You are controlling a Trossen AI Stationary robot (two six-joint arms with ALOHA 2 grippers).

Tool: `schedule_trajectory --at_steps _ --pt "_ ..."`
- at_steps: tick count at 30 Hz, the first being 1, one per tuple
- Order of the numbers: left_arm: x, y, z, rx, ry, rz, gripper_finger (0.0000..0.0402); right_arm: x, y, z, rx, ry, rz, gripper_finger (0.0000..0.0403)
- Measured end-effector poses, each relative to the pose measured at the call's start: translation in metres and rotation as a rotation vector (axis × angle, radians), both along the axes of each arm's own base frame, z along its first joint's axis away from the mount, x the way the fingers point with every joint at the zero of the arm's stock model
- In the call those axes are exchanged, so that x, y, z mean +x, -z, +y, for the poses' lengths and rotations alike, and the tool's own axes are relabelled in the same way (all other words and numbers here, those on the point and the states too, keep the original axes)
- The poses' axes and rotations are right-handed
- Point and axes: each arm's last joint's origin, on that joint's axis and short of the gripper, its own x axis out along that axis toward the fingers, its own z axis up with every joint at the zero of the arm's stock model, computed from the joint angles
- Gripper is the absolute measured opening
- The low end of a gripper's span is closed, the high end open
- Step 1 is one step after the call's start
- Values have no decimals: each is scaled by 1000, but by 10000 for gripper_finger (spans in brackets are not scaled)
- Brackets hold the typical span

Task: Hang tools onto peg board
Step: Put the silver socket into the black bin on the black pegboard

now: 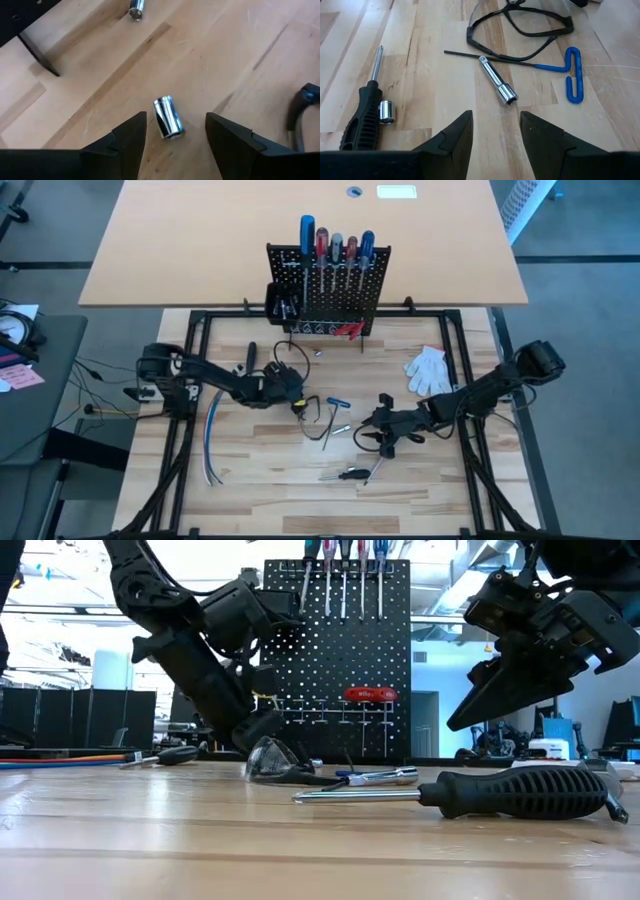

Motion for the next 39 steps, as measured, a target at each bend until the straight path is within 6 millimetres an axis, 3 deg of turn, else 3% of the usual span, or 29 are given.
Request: schedule_trajectory --at_steps 8,17,24,29,33,36,39 --pt "0 0 10 -30 -3 1 160 0 0 0 0 0 0 171" --pt "-1 2 19 -89 48 5 53 0 0 0 0 0 0 171" --pt "-3 -10 -10 -34 158 44 49 0 0 0 0 0 1 171" --pt "-10 -57 -46 73 198 -8 49 0 0 0 0 0 1 171" --pt "-23 -112 -76 247 191 -133 49 0 0 0 1 0 -2 171" --pt "-34 -159 -82 397 120 -213 49 0 0 0 1 0 -2 171" --pt "-42 -202 -75 466 86 -257 49 1 -1 0 3 1 -8 171"
